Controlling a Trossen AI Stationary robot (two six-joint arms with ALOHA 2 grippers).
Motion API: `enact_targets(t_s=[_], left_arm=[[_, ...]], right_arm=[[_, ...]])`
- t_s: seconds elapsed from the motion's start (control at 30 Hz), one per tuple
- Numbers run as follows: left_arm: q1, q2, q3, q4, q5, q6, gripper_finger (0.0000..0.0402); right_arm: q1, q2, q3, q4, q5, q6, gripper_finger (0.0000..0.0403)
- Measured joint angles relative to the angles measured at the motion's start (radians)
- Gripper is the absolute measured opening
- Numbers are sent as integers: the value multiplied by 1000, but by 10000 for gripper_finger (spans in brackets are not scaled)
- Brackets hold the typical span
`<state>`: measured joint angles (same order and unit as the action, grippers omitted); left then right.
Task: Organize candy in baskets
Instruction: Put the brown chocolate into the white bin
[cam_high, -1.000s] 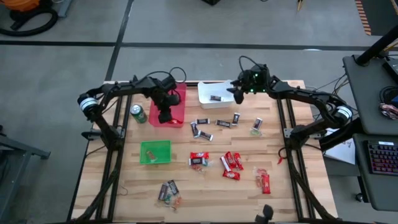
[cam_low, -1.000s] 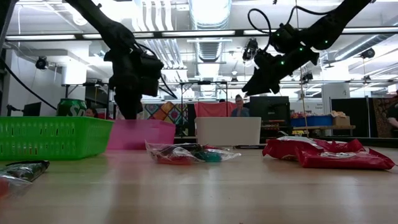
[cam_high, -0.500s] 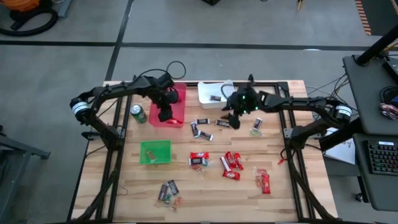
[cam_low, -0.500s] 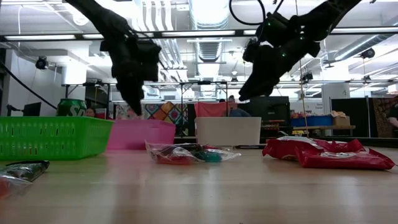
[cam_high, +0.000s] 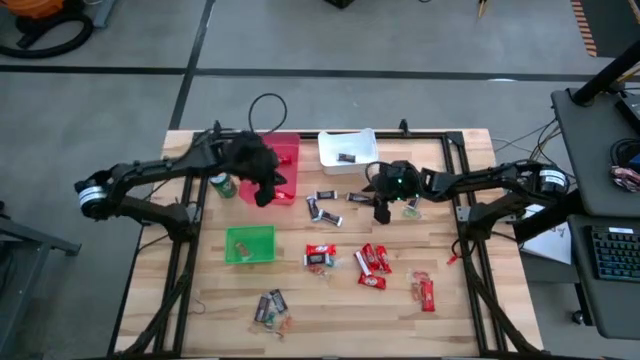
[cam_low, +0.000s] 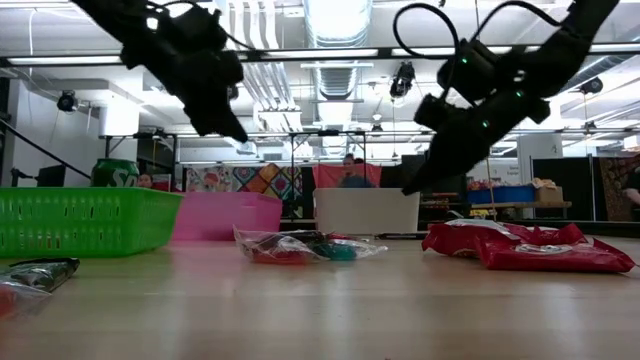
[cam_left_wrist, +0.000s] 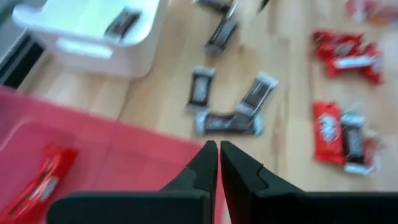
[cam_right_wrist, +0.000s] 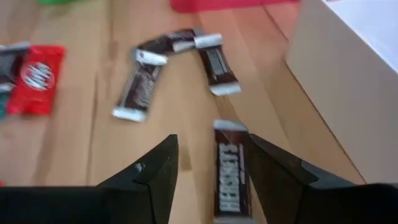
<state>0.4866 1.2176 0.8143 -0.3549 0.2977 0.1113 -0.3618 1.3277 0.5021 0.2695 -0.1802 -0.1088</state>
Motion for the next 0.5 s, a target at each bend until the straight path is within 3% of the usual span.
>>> enact_targets(t_s=[0.23, 0.5], left_arm=[[-81, -99, -140, 312, 0, 12, 3], [-84, -86, -186, 530, 0, 0, 3]], right_arm=[[0, 0, -78, 119, 89, -23, 165], [5, 31, -94, 138, 88, 4, 207]])
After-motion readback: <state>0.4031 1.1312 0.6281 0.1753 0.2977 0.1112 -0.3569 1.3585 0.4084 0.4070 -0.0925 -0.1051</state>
